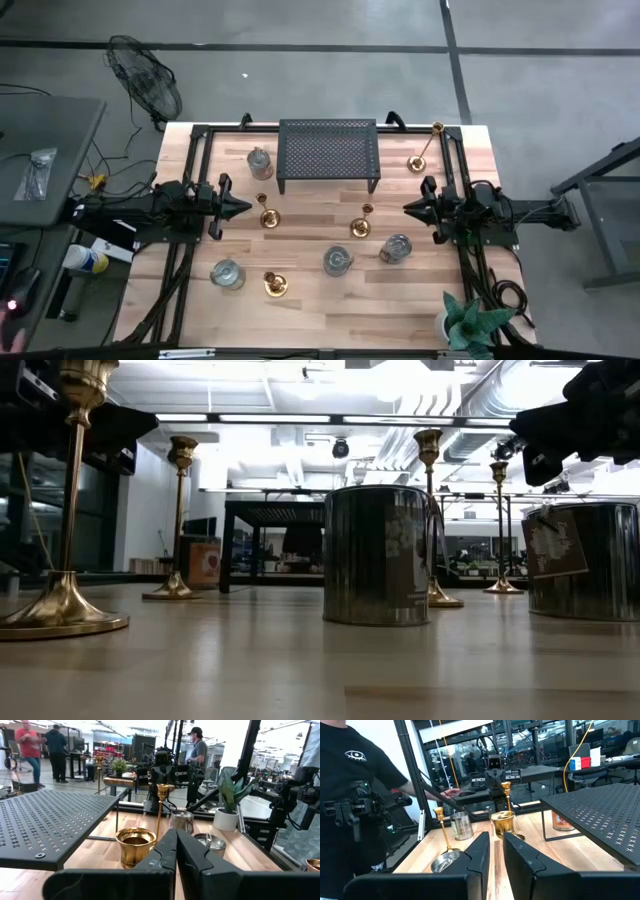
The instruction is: Pick & Place candle stick holders
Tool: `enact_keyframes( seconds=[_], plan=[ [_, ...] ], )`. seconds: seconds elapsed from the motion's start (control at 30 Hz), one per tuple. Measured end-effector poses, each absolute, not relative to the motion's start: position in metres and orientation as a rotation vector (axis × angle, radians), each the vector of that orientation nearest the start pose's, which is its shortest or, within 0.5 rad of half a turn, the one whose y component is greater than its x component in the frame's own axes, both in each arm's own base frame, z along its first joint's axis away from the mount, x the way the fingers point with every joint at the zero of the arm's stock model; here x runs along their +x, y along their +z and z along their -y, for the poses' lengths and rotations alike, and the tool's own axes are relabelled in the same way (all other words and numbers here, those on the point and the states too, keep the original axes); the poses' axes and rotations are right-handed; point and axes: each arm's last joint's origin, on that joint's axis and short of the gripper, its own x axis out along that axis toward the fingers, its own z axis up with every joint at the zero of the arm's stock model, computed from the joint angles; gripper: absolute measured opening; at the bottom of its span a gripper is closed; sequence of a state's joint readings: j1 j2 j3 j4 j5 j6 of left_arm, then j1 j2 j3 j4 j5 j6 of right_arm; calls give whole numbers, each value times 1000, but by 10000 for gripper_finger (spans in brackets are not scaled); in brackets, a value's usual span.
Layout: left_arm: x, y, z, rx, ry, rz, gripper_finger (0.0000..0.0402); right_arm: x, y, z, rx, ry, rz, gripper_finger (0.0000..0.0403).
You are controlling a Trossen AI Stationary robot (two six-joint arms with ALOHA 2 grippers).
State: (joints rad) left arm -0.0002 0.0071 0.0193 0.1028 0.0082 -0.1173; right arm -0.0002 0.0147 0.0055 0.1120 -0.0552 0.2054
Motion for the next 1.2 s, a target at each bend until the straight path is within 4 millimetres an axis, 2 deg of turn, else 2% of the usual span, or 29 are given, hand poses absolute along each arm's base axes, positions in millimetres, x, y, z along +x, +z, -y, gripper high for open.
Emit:
enact_keyframes(
  seconds=[0.8,1.0,1.2],
  plan=[
    [96,179,0,-117,-15,115,1,98,175,-1,203,61,98,48],
    [96,179,0,-117,-16,115,1,97,175,4,212,-126,121,48],
    [96,179,0,-117,-15,114,1,97,175,5,212,-153,124,48]
  ],
)
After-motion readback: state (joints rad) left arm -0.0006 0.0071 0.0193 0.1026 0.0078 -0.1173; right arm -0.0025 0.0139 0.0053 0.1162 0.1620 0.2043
